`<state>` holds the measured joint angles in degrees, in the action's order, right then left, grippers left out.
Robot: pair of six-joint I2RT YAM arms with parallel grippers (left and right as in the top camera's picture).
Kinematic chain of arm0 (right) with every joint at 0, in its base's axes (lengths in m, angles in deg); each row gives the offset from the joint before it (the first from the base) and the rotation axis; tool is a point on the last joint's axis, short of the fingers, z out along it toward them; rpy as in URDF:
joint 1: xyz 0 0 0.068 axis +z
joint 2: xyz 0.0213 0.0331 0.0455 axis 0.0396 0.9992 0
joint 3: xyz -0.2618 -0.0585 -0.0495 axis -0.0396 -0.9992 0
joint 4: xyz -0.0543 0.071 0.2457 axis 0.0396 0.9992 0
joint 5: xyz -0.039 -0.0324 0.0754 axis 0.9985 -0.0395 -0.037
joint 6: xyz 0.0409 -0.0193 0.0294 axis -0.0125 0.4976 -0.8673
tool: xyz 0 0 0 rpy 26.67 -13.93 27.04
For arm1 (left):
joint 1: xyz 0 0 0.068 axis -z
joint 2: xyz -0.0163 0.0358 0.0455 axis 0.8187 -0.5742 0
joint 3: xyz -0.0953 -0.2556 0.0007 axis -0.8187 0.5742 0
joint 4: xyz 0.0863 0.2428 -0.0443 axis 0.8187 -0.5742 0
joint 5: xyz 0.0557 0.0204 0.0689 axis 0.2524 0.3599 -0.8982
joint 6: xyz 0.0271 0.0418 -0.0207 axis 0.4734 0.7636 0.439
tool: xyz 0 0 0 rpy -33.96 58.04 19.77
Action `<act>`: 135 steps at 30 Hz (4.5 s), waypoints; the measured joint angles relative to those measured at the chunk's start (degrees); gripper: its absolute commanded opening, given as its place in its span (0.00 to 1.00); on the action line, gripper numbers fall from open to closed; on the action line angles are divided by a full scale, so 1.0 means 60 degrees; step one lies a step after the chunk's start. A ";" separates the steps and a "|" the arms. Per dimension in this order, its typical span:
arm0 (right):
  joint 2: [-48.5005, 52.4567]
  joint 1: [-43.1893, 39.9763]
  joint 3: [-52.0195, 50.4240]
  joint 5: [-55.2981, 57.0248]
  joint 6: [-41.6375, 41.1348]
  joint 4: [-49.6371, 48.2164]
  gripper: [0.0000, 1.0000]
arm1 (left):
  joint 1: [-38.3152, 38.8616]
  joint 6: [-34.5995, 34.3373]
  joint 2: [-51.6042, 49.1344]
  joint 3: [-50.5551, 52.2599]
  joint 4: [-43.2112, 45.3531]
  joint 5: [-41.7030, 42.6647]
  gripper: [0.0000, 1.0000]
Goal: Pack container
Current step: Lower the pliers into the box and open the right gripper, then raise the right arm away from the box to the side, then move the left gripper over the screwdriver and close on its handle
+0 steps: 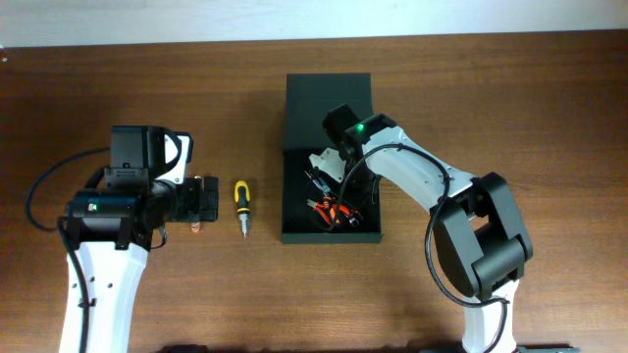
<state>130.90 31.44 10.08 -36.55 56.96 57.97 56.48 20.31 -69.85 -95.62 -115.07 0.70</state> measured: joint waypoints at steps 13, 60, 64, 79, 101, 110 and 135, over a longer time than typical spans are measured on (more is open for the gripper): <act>0.0058 0.0000 0.3344 0.0007 -0.0317 0.1614 0.54 | 0.0000 0.0000 0.0000 0.0000 -0.0015 0.0000 0.99; 0.0182 -0.7595 0.6164 0.1832 -0.5224 0.4692 0.99 | 0.0015 -0.0492 -0.2051 -0.0029 0.1005 0.1574 0.99; 0.0182 -0.7595 0.6164 0.1712 -0.5220 0.4688 0.99 | 0.0306 -0.0838 -0.3384 -0.0029 0.1162 0.1738 0.99; 0.0182 -0.7595 0.6164 0.1683 -0.5227 0.4688 0.99 | 0.1504 -0.2881 -0.5162 -0.0036 0.2160 0.0022 0.99; 0.0182 -0.7595 0.6164 0.1683 -0.5224 0.4688 0.99 | 0.1504 -0.2874 -0.7016 -0.0040 0.2867 0.0339 0.99; 0.0182 -0.7595 0.6164 0.1683 -0.5227 0.4688 0.99 | 0.1504 -0.2626 -0.7016 -0.0040 0.3162 0.0339 0.99; 0.0182 -0.7595 0.6164 0.1683 -0.5224 0.4688 0.99 | 0.1504 -0.2772 -0.7016 -0.0040 0.3140 0.0251 0.99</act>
<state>131.99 -14.14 47.06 -26.45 25.62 86.10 65.50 3.67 -111.95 -95.86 -96.23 2.21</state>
